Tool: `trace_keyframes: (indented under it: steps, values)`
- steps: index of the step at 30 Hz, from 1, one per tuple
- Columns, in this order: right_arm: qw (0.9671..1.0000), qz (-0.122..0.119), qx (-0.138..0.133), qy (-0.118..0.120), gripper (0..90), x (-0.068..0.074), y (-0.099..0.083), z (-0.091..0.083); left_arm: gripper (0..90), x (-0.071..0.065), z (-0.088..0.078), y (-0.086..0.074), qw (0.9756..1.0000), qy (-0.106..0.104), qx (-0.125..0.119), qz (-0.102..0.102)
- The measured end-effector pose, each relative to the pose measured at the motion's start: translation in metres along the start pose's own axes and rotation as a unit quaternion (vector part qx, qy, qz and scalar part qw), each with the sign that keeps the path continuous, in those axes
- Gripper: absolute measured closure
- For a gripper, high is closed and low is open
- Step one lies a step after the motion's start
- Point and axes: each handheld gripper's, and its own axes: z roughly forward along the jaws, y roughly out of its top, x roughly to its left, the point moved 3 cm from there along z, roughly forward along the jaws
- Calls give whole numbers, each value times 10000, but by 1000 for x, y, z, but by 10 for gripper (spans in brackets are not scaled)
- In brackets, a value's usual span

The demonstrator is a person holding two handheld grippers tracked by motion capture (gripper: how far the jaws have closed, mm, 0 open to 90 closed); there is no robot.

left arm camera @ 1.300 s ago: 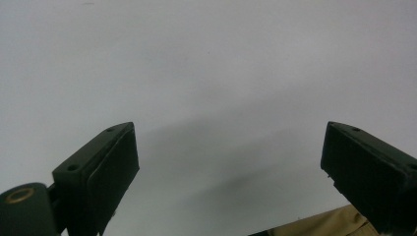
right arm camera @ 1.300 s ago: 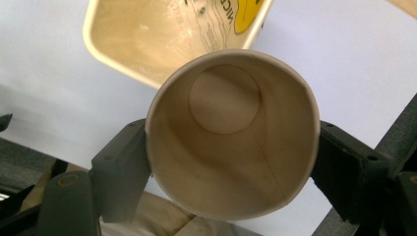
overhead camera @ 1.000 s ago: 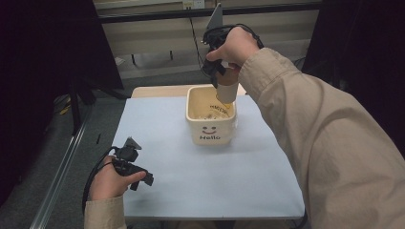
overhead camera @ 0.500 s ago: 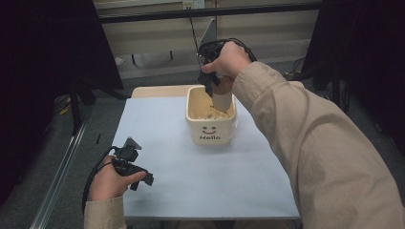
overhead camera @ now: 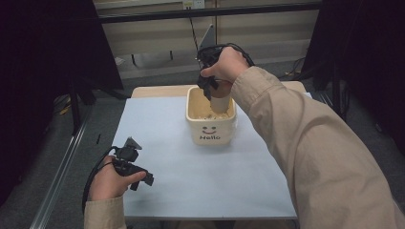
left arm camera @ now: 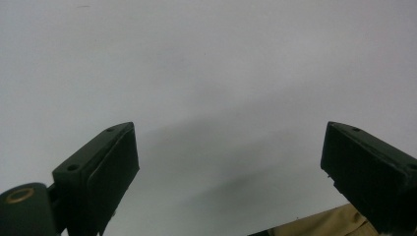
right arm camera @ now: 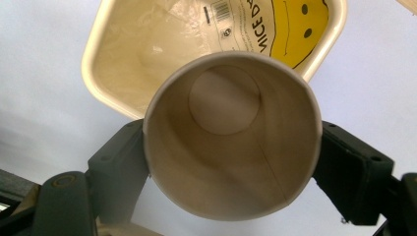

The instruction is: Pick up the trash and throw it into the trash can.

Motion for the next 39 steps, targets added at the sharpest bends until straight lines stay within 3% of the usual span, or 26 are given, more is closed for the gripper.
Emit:
trace_keyframes:
  steps: [18,23,30,37,39]
  values:
    - [9998,92,-160,-27,105,-6,1,-2,71,1,-2,0,9999,28,-2,122]
    - [9999,91,-146,9,101,-6,-2,-7,71,-1,-1,0,10000,19,-51,56]
    - [9996,172,-205,5,101,-11,-8,-29,71,-1,-2,0,9999,23,-105,37]
    - [9993,169,-340,-20,100,-15,-14,-65,71,-1,-2,0,9999,1,-122,13]
    - [9992,155,-365,-30,100,-15,-15,-68,71,0,-4,-1,9999,-7,-38,104]
